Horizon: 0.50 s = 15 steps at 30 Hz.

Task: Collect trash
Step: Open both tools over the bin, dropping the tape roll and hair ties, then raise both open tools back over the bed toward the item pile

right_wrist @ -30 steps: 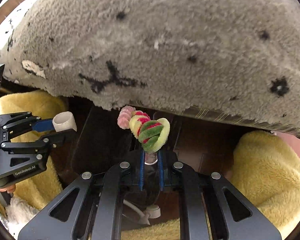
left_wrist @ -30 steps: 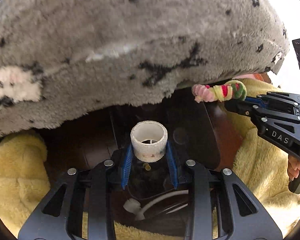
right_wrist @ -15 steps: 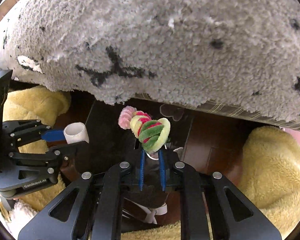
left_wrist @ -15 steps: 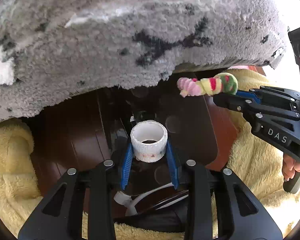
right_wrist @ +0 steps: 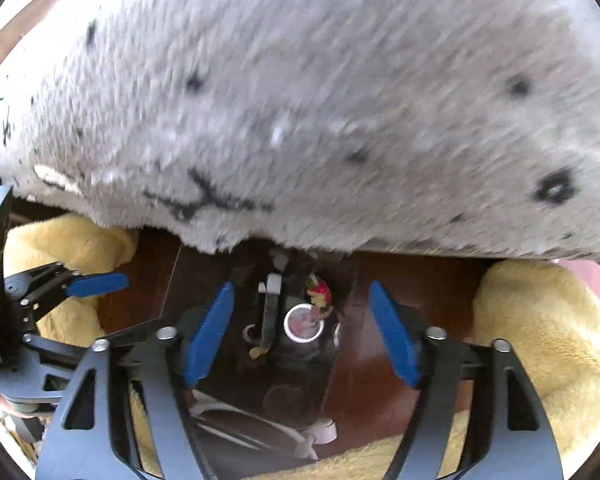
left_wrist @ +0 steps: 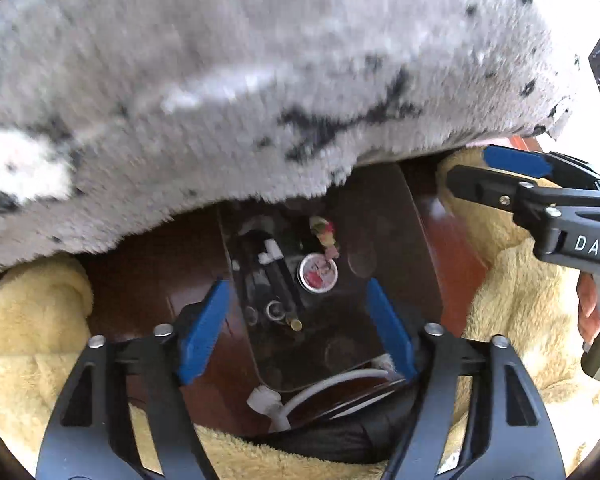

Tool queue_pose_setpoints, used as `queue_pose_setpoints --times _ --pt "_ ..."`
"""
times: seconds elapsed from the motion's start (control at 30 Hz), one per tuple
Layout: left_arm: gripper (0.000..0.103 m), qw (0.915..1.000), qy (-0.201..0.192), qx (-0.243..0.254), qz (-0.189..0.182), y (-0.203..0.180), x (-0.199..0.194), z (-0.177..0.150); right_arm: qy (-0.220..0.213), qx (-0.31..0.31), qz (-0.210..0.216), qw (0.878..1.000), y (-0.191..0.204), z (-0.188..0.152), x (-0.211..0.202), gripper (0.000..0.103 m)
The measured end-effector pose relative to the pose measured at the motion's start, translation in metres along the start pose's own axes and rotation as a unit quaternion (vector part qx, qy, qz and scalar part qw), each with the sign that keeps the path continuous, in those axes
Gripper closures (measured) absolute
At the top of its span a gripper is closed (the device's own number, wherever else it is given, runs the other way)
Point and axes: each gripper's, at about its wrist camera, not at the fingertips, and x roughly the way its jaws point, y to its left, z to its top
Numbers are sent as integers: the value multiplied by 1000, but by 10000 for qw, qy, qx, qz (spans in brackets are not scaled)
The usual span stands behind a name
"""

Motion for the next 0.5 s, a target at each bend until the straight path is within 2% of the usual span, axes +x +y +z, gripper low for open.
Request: queue_pose_setpoints --times 0.03,0.1,0.33,0.5 --pt "26 10000 -76 12 38 1 -6 1 -75 15 -84 9999 -1 1 -5 17" --pt "21 9996 -259 44 131 2 -20 6 -246 29 -302 9992 -3 5 -17 14" --pt "17 9953 -921 85 301 10 -80 22 -764 92 -463 9960 -12 10 -61 13" --pt "16 9880 -1451 111 515 17 -126 38 -1183 40 -533 9915 -8 23 -89 13"
